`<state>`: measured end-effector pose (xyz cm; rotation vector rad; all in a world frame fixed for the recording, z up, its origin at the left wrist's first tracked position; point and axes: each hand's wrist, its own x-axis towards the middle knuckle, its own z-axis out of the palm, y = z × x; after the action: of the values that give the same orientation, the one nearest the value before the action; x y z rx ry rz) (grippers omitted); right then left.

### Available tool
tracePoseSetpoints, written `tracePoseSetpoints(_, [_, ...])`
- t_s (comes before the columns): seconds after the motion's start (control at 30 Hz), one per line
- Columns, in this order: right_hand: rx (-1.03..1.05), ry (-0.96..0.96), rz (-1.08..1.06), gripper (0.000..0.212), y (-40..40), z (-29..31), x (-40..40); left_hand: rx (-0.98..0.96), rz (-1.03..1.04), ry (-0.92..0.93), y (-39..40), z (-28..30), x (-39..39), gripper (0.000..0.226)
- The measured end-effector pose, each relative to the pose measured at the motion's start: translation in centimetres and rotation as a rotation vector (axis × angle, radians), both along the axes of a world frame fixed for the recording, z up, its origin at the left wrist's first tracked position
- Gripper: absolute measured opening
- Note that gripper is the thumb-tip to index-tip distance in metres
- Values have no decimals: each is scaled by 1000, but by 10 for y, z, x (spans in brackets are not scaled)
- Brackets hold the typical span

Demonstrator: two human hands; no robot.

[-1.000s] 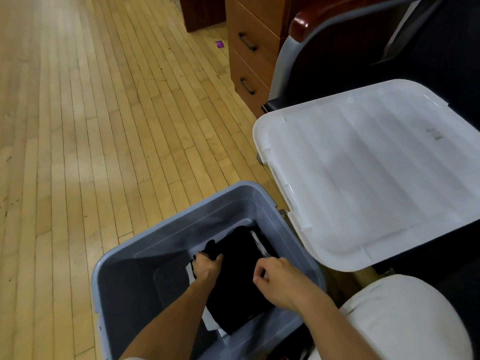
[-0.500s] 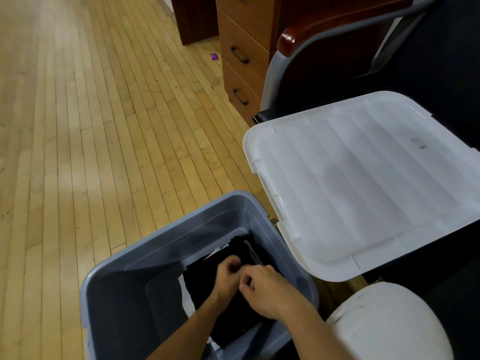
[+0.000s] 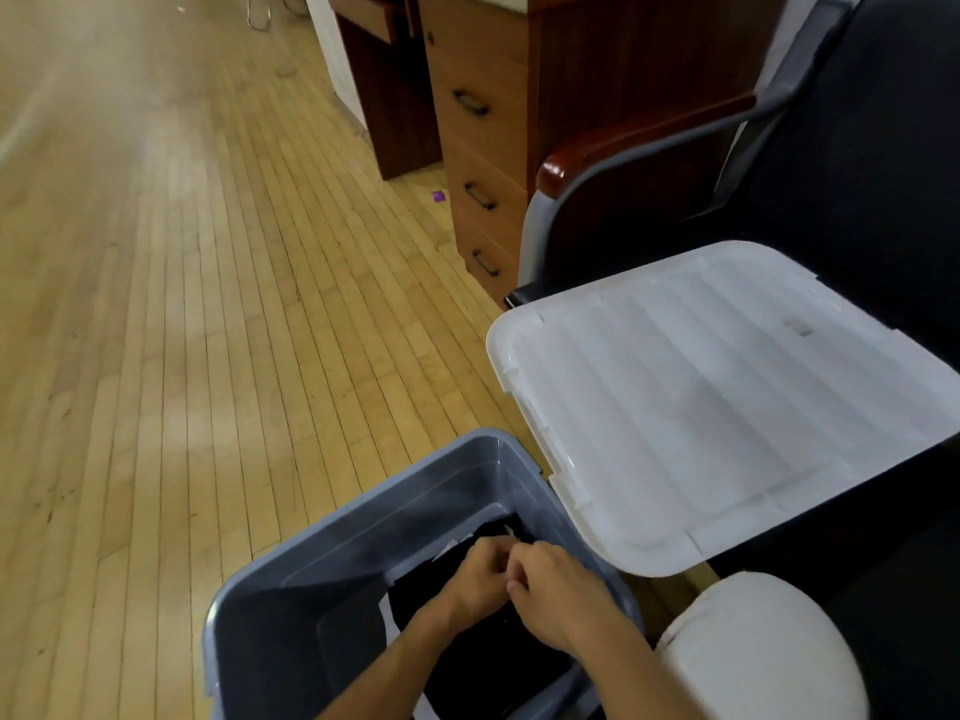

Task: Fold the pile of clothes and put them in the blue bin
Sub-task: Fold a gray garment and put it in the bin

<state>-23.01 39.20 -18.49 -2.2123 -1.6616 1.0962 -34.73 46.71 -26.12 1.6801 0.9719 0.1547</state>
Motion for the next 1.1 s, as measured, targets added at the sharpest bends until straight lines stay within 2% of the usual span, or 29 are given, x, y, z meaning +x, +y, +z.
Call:
tracePoseSetpoints(0.13, [219,71,-97,11,-9,27,9,130,24,-59,4,53,17,19])
tracePoseSetpoints(0.23, [400,68,-206,13,-34,59,33,247,-59,-140,-2,106,54,20])
tracePoseSetpoints(0.33, [589,89,-349,15,-87,94,79,298,-98,-271,-39,157,119,8])
tracePoseSetpoints(0.4, [698,119,-452,17,-128,114,107,308,-129,-346,-74,186,161,23])
tracePoseSetpoints(0.5, [786,35,-625,22,-217,126,159,307,-390,-370,-154,211,237,26])
tracePoseSetpoints(0.53, [769,8,-650,22,-230,129,165,310,-452,-343,-165,213,249,25])
tracePoseSetpoints(0.63, [674,-145,-847,18,-334,118,207,353,-771,-295,-259,210,323,23])
tracePoseSetpoints(0.7, [608,-236,-1027,19,-410,109,229,326,-976,-274,-329,200,364,19])
tracePoseSetpoints(0.83, [455,-455,-1497,12,-565,79,257,309,-1189,-206,-428,174,403,15])
tracePoseSetpoints(0.87, [363,-465,-1607,17,-596,73,260,311,-1207,-179,-440,170,405,13])
tracePoseSetpoints(0.93, [176,-426,-1813,41,-649,60,262,309,-1241,-145,-458,163,405,11])
tracePoseSetpoints(1.03, [143,-331,-2036,79,-693,37,269,353,-1263,-156,-473,157,407,14])
tracePoseSetpoints(1.1, [183,-385,-2160,92,-712,26,275,383,-1272,-171,-475,156,407,17])
